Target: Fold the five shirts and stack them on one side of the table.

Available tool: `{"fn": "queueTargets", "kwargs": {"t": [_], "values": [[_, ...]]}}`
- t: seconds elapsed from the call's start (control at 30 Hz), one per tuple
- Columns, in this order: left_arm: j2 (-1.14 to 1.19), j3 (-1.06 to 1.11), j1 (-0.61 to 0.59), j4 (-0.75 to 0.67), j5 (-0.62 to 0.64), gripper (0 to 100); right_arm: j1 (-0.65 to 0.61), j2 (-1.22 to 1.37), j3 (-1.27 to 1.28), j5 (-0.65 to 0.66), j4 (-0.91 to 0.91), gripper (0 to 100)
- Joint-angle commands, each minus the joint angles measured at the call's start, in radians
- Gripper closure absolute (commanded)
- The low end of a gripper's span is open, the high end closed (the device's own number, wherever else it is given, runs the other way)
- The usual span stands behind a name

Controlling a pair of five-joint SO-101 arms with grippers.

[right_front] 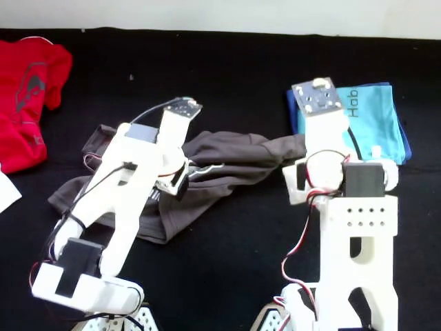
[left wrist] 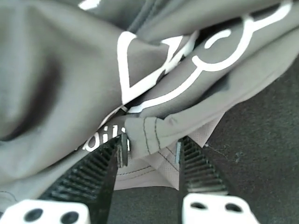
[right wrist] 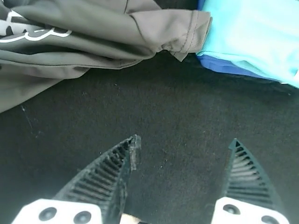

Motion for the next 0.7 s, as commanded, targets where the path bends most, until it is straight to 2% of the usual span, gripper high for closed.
{"fn": "queueTargets", "kwargs": {"t": [0.0, 0.17, 0.23, 0.3, 0.47, 0.67], "values": [[0.039, -0.044, 0.004, -0.003, 0.000, 82, -0.012, -0.036, 0.021, 0.009, -0.015, 71.3], [0.077, -0.067, 0.010, -0.002, 0.005, 83, -0.012, -0.061, 0.050, 0.009, -0.010, 71.3], [0.074, -0.074, 0.013, 0.015, 0.006, 91, -0.012, -0.067, 0.068, 0.009, -0.012, 71.3], [0.056, -0.102, 0.013, 0.069, 0.008, 100, -0.012, -0.073, 0.091, 0.009, -0.016, 71.3], [-0.053, -0.176, 0.012, 0.255, 0.025, 99, -0.012, -0.071, 0.148, 0.009, -0.048, 71.3], [-0.288, -0.271, 0.004, 0.516, 0.008, 99, -0.012, -0.071, 0.205, 0.005, -0.122, 71.3]]}}
